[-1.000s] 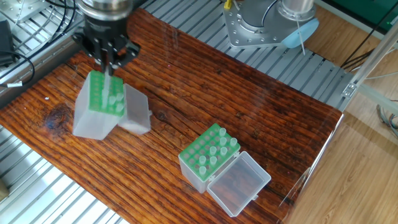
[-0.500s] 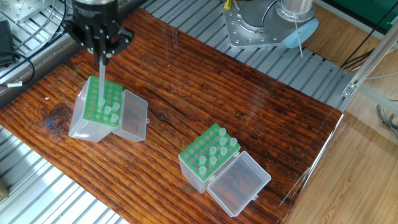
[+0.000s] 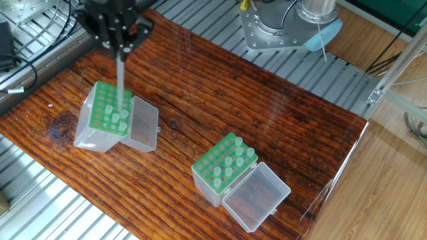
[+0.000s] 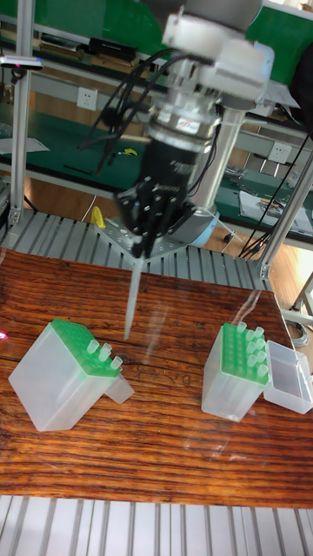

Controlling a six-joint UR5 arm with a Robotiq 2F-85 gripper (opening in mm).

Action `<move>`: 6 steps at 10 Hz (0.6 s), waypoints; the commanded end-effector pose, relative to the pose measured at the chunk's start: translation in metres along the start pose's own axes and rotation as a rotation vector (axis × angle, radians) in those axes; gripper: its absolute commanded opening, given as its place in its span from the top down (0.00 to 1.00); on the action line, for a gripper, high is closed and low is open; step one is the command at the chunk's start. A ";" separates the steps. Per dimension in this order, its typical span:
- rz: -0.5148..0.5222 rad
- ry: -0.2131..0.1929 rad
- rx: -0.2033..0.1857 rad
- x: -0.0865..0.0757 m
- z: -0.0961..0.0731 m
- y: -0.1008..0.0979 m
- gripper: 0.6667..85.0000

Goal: Transfer all large pipette tips from one holder to another

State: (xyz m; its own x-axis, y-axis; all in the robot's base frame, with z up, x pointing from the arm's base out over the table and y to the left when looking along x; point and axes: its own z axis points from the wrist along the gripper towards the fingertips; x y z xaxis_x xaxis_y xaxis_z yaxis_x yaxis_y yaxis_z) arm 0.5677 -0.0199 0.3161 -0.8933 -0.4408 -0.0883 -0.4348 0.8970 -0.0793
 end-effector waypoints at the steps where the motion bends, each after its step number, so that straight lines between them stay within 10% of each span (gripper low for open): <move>1: 0.066 -0.015 -0.063 -0.025 -0.028 0.050 1.00; 6: 0.200 -0.024 -0.065 -0.059 -0.020 0.116 1.00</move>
State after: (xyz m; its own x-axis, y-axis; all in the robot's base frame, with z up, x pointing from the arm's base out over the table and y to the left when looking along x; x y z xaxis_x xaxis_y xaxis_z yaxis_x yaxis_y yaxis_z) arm 0.5714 0.0663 0.3365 -0.9404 -0.3218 -0.1104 -0.3224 0.9465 -0.0127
